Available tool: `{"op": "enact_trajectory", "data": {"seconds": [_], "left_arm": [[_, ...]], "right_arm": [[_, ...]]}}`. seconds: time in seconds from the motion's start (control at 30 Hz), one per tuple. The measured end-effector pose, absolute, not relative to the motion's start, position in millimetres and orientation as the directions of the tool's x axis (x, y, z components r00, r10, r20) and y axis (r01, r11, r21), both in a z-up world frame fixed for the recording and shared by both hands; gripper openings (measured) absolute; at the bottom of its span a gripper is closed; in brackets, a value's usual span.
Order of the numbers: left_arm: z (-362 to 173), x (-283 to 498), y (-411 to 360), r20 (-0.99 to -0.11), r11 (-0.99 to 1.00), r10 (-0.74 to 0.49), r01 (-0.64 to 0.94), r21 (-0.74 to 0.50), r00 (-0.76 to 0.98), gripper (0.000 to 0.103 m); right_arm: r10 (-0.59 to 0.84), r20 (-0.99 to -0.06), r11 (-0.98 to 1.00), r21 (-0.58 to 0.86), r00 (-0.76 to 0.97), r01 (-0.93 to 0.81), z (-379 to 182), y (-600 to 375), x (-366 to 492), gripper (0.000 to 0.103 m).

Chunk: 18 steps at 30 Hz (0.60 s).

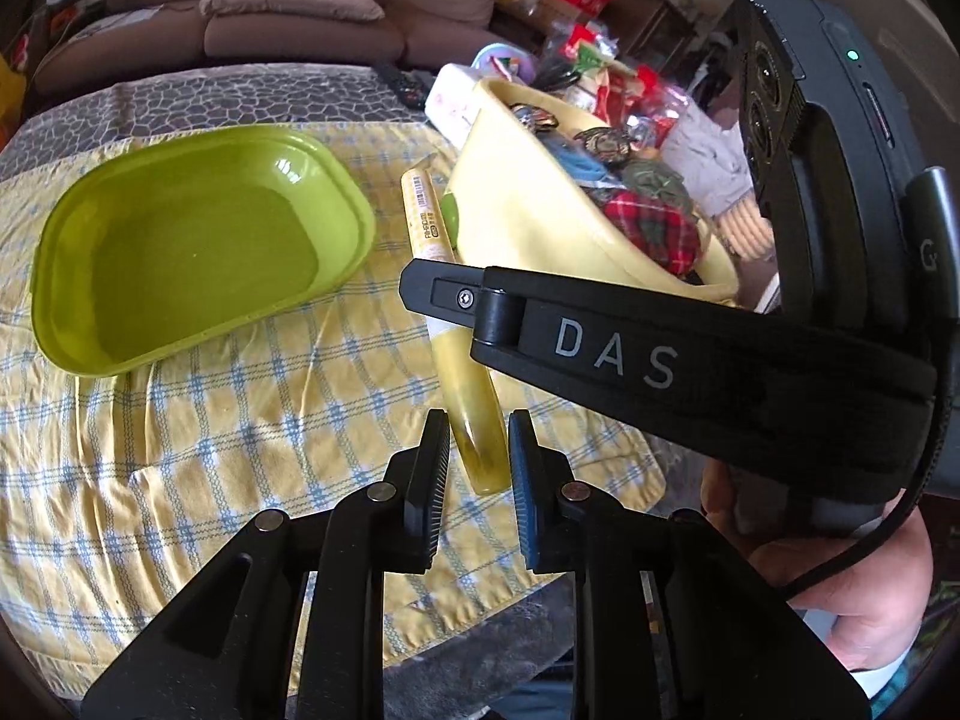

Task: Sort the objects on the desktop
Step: 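Carry the yellow tube into the basin and open the left tool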

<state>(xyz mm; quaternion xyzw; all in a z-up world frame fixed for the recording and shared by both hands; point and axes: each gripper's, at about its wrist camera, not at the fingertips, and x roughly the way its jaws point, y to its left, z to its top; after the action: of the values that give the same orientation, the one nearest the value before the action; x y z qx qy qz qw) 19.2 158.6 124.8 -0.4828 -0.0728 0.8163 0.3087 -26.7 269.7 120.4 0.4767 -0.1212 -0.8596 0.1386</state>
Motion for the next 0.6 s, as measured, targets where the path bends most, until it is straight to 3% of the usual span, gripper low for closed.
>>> {"op": "enact_trajectory", "data": {"seconds": [0.33,0.6], "left_arm": [[169,-8,236,-0.682,-0.722,0.66,-0.516,-0.461,-0.314,0.018],[168,-46,288,-0.711,-0.736,0.632,-0.524,-0.428,-0.308,0.017]], "right_arm": [[-0.266,-0.743,-0.952,0.303,-0.614,0.045,182,341,-33,0.018],[-0.221,-0.723,-0.945,0.324,-0.654,-0.039,190,399,-63,0.017]]}}
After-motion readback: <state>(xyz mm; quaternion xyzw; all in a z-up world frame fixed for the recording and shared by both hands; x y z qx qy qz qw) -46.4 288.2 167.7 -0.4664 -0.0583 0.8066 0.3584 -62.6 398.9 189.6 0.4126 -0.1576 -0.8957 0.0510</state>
